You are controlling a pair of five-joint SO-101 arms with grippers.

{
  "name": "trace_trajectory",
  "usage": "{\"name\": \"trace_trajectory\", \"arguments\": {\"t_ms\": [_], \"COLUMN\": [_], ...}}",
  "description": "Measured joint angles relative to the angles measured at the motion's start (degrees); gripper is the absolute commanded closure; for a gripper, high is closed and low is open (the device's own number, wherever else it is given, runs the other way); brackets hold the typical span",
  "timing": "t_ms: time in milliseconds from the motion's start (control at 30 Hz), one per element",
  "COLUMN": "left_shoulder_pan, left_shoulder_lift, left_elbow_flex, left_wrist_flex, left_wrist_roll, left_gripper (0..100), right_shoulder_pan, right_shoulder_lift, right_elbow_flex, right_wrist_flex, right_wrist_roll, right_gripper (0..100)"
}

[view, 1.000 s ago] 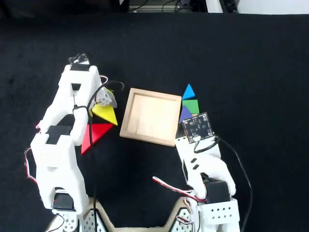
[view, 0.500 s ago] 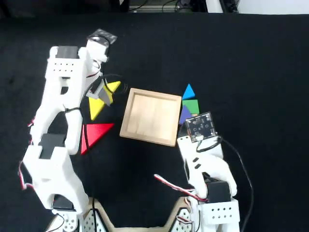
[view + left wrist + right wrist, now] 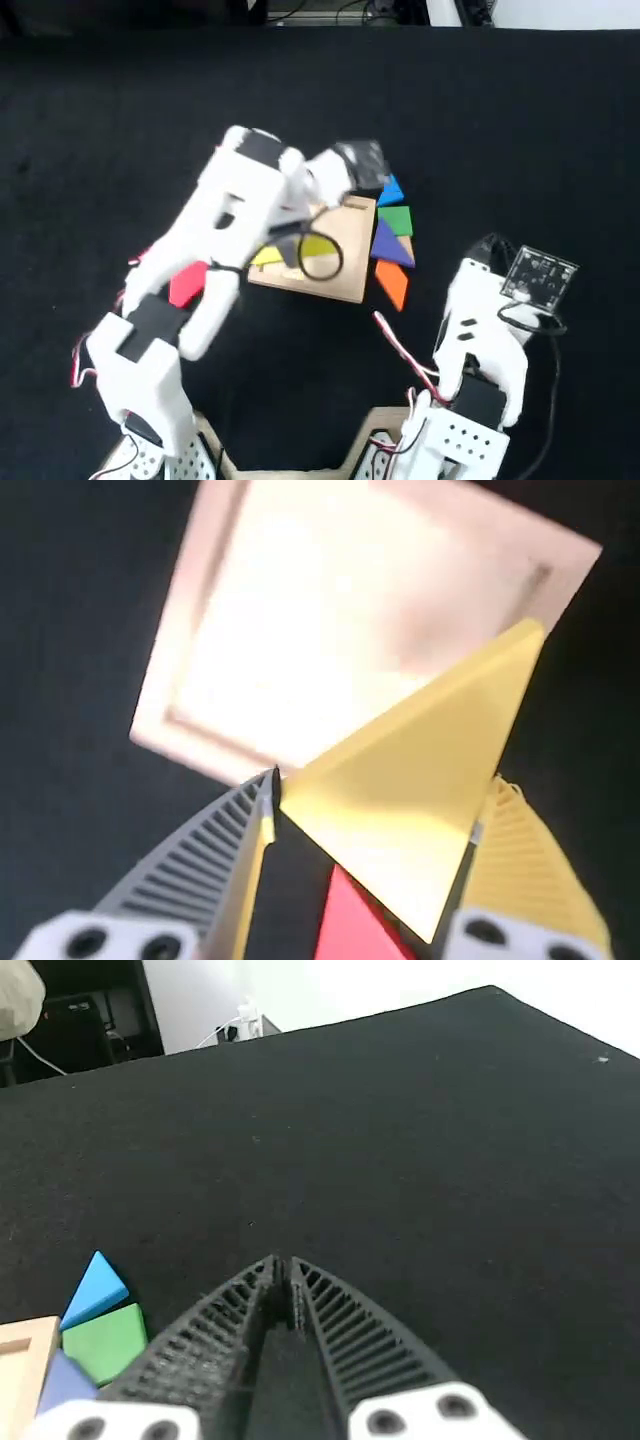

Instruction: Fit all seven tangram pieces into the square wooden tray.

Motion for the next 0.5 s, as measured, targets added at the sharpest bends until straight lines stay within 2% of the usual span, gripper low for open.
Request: {"name": "trace_trajectory", "arguments": {"t_ms": [233, 400, 500], "left_shoulder_pan": [2.6, 2.7, 2.8], "left_shoulder_lift": [0.0, 2.2, 5.0], "left_elbow_flex": [9.8, 10.3, 10.3], "left_wrist_flex": [-15.5, -18.5, -18.4], "left_wrist_roll": [-4.2, -5.1, -5.1], "left_gripper": [74, 73, 64], "right_shoulder_pan": [0.4, 0.4, 0.4], "right_shoulder_lift": [0.0, 0.0, 0.0], "right_elbow_flex": [0.0, 0.0, 0.0], "right_wrist_flex": [-0.5, -0.7, -0.7], "right_wrist_roll": [0.0, 0.0, 0.0], "right_gripper": [98.7, 98.7, 98.7]}}
